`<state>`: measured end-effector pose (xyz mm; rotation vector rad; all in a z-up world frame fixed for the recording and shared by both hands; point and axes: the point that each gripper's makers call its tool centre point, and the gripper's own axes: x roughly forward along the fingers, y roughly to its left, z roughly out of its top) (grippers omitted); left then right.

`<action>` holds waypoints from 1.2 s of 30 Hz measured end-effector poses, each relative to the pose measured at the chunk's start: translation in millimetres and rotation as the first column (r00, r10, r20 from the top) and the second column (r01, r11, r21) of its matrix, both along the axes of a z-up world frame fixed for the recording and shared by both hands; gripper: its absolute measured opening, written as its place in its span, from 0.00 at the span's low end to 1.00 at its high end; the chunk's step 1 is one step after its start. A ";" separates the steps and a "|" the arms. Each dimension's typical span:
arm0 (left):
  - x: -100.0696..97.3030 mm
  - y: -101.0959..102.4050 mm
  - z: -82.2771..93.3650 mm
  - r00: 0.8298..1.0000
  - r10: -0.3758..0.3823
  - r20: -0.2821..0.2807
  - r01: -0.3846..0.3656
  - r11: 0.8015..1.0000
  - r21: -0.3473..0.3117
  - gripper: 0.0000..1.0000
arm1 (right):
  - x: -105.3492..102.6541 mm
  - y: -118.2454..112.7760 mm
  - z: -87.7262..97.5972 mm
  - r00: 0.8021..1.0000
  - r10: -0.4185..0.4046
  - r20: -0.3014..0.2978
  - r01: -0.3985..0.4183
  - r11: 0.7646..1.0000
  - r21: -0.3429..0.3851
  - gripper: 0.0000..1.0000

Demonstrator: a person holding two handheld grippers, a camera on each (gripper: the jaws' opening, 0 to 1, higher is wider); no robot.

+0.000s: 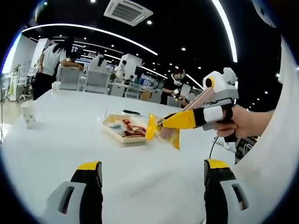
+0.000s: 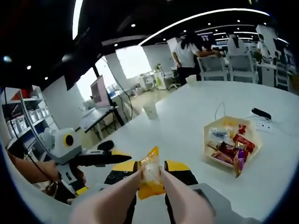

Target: Place the target food into the container with the food tongs after gripping and lifting it, then release it inside without dropping or visibly crushing the food.

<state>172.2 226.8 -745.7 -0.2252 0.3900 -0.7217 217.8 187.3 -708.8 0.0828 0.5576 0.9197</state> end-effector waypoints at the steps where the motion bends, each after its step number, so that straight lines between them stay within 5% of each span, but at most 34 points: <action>1: 0.0 -0.3 0.1 1.000 0.000 0.000 0.000 1.000 -0.002 0.90 | 0.2 -0.2 1.0 1.000 -0.001 0.001 0.001 1.000 0.004 0.22; 14: -1.6 -1.2 -2.5 1.000 -0.011 -0.008 0.011 1.000 0.004 0.89 | 13.8 -8.6 20.3 0.998 -0.029 0.055 0.029 1.000 0.002 0.22; 36: 0.9 -4.3 0.3 1.000 -0.004 -0.005 0.004 1.000 -0.001 0.89 | 28.4 -28.5 24.8 0.995 -0.065 0.078 0.065 0.998 -0.002 0.22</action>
